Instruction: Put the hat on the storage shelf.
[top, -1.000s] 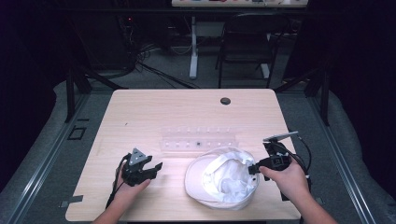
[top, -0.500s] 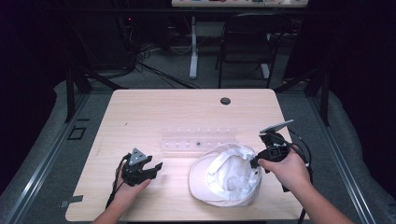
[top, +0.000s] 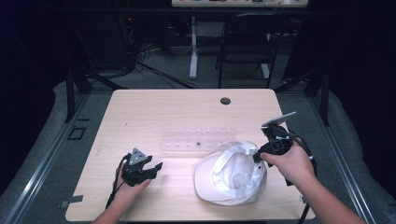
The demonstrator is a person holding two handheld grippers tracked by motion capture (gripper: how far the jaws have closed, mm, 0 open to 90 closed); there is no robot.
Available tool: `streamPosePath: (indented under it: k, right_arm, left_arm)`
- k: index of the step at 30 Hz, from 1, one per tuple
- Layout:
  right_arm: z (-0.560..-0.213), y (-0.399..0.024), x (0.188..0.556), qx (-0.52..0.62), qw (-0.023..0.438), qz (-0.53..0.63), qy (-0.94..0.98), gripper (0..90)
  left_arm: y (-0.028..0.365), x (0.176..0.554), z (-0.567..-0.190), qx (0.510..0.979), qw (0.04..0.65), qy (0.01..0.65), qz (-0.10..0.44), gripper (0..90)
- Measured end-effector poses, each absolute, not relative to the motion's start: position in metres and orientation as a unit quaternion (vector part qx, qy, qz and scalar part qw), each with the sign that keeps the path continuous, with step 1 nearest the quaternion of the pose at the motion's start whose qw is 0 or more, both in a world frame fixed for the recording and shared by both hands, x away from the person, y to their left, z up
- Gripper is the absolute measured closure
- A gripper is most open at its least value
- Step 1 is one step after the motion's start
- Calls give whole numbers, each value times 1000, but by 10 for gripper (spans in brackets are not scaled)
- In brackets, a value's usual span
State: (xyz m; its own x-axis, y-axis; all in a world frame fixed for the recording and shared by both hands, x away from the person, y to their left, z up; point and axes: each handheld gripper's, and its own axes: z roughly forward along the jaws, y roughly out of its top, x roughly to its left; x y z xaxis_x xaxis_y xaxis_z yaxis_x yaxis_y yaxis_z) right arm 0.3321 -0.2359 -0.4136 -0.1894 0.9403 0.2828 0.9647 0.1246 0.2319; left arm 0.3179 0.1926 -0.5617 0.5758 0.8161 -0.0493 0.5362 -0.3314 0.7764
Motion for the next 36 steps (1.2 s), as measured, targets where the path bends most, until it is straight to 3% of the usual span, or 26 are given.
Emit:
streamPosePath:
  k: [36]
  right_arm:
    - [-370, -231, 340, -642, 64, -191, -740, 823]
  left_arm:
    - [192, 317, -562, 797, 393, 422, 180, 464]
